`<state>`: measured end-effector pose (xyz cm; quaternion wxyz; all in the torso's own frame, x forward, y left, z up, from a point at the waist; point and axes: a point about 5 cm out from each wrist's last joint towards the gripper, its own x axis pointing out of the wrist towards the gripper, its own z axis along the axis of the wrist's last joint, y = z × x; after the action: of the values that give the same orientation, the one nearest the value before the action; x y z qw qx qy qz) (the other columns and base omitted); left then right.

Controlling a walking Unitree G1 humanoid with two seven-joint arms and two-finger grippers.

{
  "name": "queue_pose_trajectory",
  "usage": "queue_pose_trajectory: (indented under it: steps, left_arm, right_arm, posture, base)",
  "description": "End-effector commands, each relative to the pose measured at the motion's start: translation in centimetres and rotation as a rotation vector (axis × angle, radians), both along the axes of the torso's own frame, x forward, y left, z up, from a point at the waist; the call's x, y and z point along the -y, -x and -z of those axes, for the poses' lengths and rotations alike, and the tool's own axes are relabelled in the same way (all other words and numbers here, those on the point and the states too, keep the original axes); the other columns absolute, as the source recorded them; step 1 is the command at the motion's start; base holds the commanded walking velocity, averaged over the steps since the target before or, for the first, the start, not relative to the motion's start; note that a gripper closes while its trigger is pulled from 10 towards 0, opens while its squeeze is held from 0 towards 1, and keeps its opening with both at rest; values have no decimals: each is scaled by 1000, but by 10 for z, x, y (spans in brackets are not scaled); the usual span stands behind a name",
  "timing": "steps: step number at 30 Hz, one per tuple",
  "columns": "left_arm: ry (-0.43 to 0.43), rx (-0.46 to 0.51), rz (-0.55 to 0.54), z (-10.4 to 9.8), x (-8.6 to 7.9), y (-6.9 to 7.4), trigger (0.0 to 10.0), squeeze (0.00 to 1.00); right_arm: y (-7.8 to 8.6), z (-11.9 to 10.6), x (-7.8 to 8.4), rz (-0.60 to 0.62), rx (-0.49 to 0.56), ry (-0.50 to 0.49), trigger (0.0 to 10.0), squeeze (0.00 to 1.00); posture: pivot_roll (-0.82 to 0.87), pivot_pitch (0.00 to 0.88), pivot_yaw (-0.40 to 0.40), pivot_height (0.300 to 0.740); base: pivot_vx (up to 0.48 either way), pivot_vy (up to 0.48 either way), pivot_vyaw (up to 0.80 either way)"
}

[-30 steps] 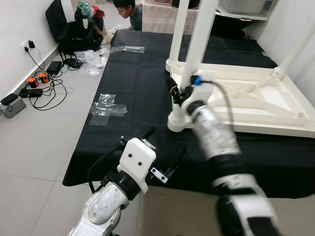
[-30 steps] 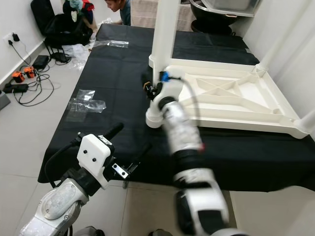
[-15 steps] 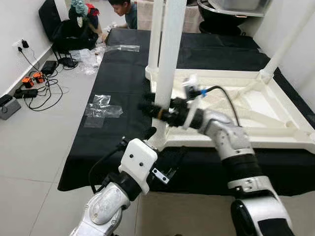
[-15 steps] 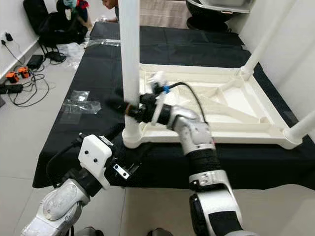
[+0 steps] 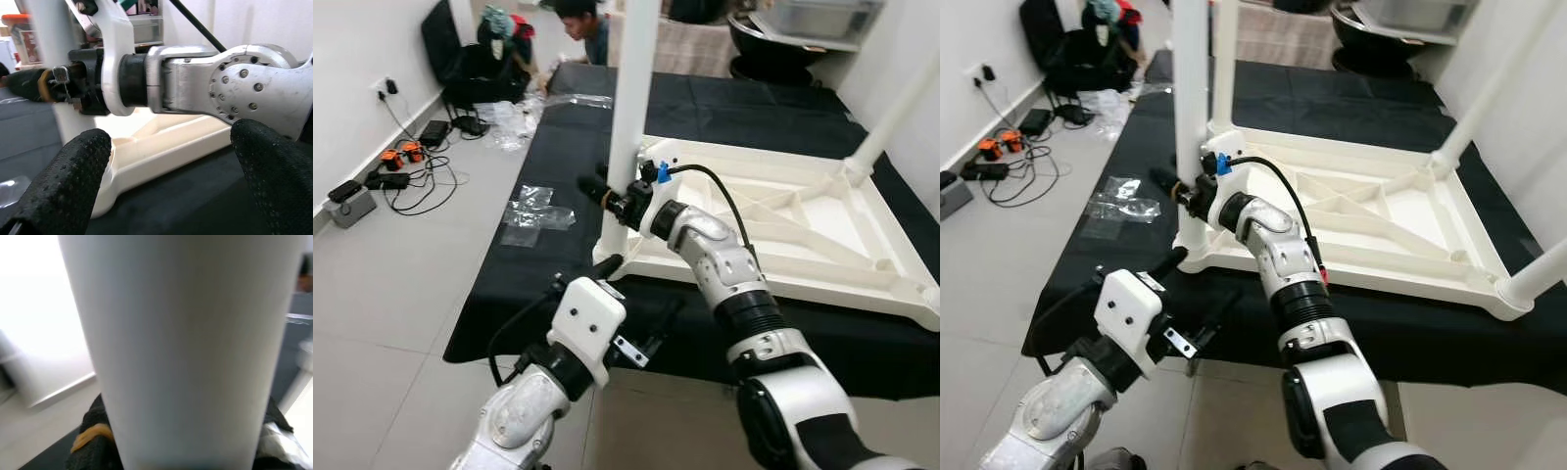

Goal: Building children table

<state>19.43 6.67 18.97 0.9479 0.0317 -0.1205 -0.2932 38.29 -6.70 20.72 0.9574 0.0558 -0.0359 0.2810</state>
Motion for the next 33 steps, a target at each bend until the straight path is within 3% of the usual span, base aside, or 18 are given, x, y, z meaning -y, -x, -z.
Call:
queue_pose_trajectory:
  steps: [1,2,3,4,6,12,13,16,17,21,22,27,28,29,30,31,32,33]
  left_arm:
    - [-9,-12,-2,4,0,1,10000,0]
    - [-9,-12,-2,4,0,1,10000,0]
    - [-9,-12,0,4,0,1,10000,0]
    - [-9,-12,0,4,0,1,10000,0]
    - [-9,-11,-4,4,0,0,10000,0]
    - [-10,-12,-5,5,0,1,10000,0]
    - [-11,-13,-5,5,-1,1,10000,0]
    - [-12,-13,-6,5,-1,1,10000,0]
    - [-13,-14,-6,5,-1,1,10000,0]
    - [-12,-14,-6,5,-1,1,10000,0]
    - [-10,-13,-8,5,-1,1,10000,0]
    - [-9,-11,-11,4,-1,1,10000,0]
    - [-9,-10,-11,4,-1,1,10000,0]
    - [-9,-10,-11,4,-1,1,10000,0]
    - [-8,-9,-10,3,-1,1,10000,0]
    - [-8,-8,-10,3,-1,1,10000,0]
    - [-8,-8,-10,3,-1,1,10000,0]
    - [-6,-7,-11,3,0,1,10000,0]
  right_arm:
    - [-6,9,41,343,-63,-39,0,0]
    - [-6,9,41,343,-63,-39,0,0]
    - [3,14,63,651,-71,-2,0,0]
    - [3,14,63,651,-71,-2,0,0]
    - [16,17,68,798,-93,-31,0,0]
    - [22,21,60,813,-118,-62,0,0]
    - [21,20,52,792,-116,-74,10000,0]
    - [19,16,42,727,-95,-112,10000,0]
    - [17,12,34,657,-63,-137,10000,1000]
    - [16,6,29,621,-31,-142,10000,1000]
    - [13,1,24,566,-21,-132,10000,0]
    - [3,-12,20,409,-9,-117,10000,0]
    - [3,-16,16,247,-22,-140,10000,0]
    - [3,-16,16,247,-22,-140,10000,0]
    - [9,-15,11,-12,-44,-146,10000,0]
    - [16,-14,8,-191,-61,-155,10000,0]
    - [16,-14,8,-191,-61,-155,10000,0]
    - [30,-11,7,-420,-50,-117,10000,0]
  posture:
    - [84,66,-106,740]
    - [84,66,-106,740]
    - [84,66,-106,740]
    - [84,66,-106,740]
    - [79,66,-106,740]
    - [83,70,-104,740]
    - [83,70,-104,740]
    - [83,70,-104,740]
    - [79,67,-105,740]
    - [81,67,-106,740]
    - [80,66,-111,740]
    - [81,64,-108,740]
    - [84,61,-112,740]
    - [84,61,-112,740]
    - [83,56,-111,740]
    - [84,56,-112,740]
    - [84,56,-112,740]
    - [86,54,-116,740]
  base:
    - [0,0,0]
    - [0,0,0]
    - [0,0,0]
    - [0,0,0]
    - [0,0,0]
    - [0,0,0]
    - [0,0,0]
    - [0,0,0]
    - [0,0,0]
    - [0,0,0]
    - [0,0,0]
    - [0,0,0]
    - [0,0,0]
    - [0,0,0]
    - [0,0,0]
    - [0,0,0]
    - [0,0,0]
    - [0,0,0]
